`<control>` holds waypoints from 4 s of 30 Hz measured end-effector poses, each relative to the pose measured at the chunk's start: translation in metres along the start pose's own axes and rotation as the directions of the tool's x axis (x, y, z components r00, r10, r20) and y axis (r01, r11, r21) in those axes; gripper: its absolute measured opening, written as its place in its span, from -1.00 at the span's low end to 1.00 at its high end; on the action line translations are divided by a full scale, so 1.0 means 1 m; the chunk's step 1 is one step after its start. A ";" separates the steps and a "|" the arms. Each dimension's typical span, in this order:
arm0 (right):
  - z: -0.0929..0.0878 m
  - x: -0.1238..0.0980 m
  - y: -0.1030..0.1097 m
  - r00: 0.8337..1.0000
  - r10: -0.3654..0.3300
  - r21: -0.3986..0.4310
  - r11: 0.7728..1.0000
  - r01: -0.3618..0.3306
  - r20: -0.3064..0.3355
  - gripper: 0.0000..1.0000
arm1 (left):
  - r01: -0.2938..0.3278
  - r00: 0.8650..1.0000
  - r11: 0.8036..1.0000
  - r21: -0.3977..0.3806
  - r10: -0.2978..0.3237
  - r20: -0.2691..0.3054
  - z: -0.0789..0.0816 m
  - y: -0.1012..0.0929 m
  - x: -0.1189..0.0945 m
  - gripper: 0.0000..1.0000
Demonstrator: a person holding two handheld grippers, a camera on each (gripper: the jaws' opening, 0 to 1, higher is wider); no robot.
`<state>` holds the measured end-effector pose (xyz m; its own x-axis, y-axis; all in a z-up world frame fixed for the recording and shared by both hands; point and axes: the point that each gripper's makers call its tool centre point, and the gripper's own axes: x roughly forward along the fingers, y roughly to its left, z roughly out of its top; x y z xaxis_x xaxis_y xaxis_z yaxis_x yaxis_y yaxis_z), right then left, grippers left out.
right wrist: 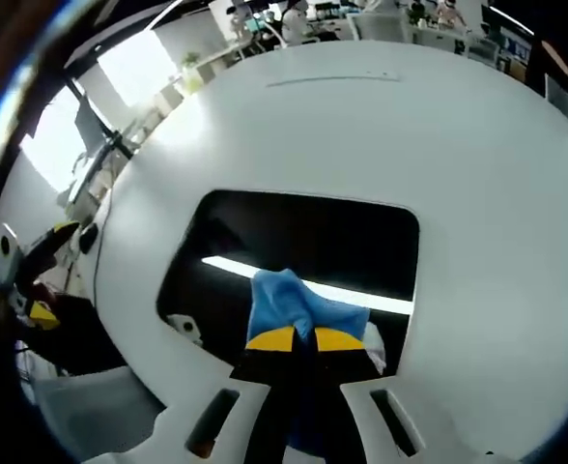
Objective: Wipe the mirror surface with the cleaning cloth until all visible marks leave the cleaned area.
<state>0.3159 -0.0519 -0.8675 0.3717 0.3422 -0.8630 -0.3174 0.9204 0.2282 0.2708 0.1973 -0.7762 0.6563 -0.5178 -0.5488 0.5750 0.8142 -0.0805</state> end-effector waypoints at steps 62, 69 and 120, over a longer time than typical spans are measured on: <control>-0.034 -0.021 -0.006 0.996 0.077 0.034 0.997 -0.075 -0.049 -1.00 | -0.005 1.000 1.000 -0.007 0.005 0.008 -0.006 -0.005 0.001 0.99; -0.035 -0.025 -0.015 0.997 0.065 0.052 0.997 -0.063 -0.048 -1.00 | -0.005 1.000 1.000 -0.007 0.005 0.007 -0.006 -0.005 0.001 0.99; 0.025 -0.001 -0.048 1.000 0.013 0.017 1.000 -0.013 -0.012 -1.00 | -0.018 0.999 0.999 -0.046 0.019 0.032 0.001 -0.008 0.012 0.99</control>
<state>0.3524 -0.0920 -0.8667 0.3571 0.3516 -0.8654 -0.3073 0.9191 0.2466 0.2744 0.1842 -0.7813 0.6824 -0.5100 -0.5237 0.5400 0.8346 -0.1091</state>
